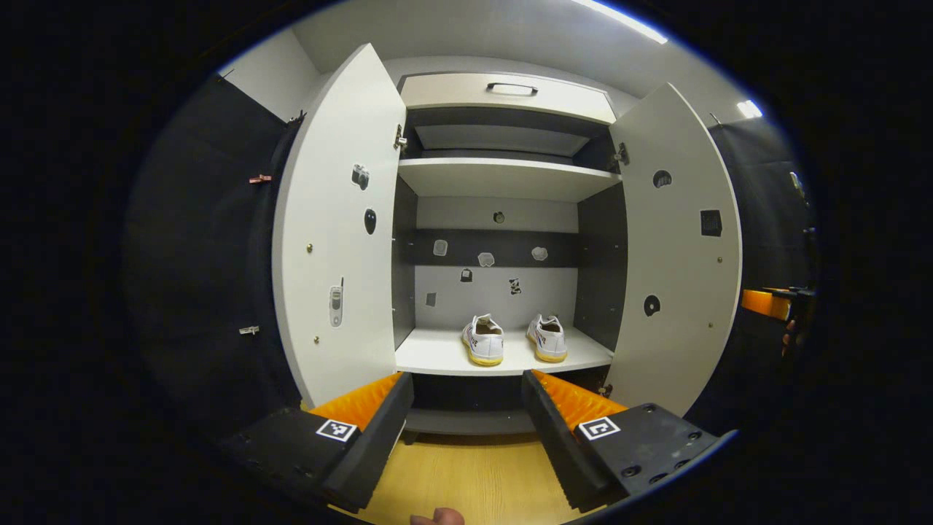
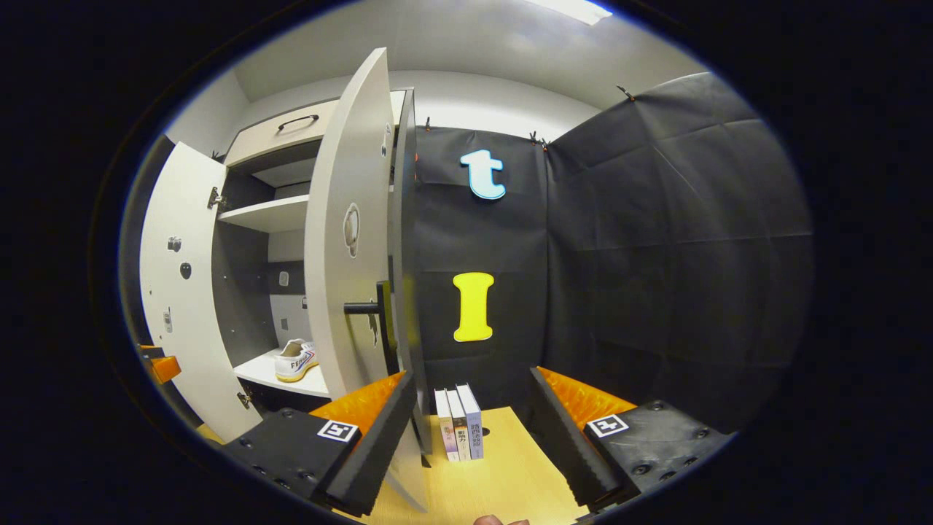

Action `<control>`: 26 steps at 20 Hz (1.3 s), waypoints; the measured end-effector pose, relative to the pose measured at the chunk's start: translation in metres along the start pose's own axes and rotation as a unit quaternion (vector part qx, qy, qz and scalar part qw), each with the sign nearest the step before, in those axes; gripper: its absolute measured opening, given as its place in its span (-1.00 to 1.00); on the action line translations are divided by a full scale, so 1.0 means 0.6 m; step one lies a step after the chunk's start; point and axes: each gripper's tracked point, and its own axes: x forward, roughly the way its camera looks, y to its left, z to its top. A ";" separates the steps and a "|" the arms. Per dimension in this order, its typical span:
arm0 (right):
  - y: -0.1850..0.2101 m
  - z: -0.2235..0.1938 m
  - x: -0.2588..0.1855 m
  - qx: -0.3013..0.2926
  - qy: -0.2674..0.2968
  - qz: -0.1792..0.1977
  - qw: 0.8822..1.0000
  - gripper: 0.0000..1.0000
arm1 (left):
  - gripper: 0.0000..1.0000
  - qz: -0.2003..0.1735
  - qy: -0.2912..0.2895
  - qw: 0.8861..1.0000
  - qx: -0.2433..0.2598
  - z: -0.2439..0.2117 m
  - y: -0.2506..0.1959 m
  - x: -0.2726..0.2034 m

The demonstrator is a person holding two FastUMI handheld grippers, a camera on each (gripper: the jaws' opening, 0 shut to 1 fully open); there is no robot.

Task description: Grab one shoe with the right hand and put it into the shoe cabinet, grab the other shoe with the left hand and put it into the shoe cabinet; then close the right door with the right hand and the left door with the left hand.

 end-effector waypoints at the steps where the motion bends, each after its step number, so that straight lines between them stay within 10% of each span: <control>1: 0.000 -0.003 0.009 0.003 0.003 0.001 1.000 0.96 | 0.88 -0.004 -0.004 1.000 -0.001 0.000 0.002 -0.009; 26: 0.182 -0.022 -0.019 0.025 0.001 0.044 0.999 0.92 | 0.88 0.015 -0.012 1.000 0.003 -0.003 0.147 -0.083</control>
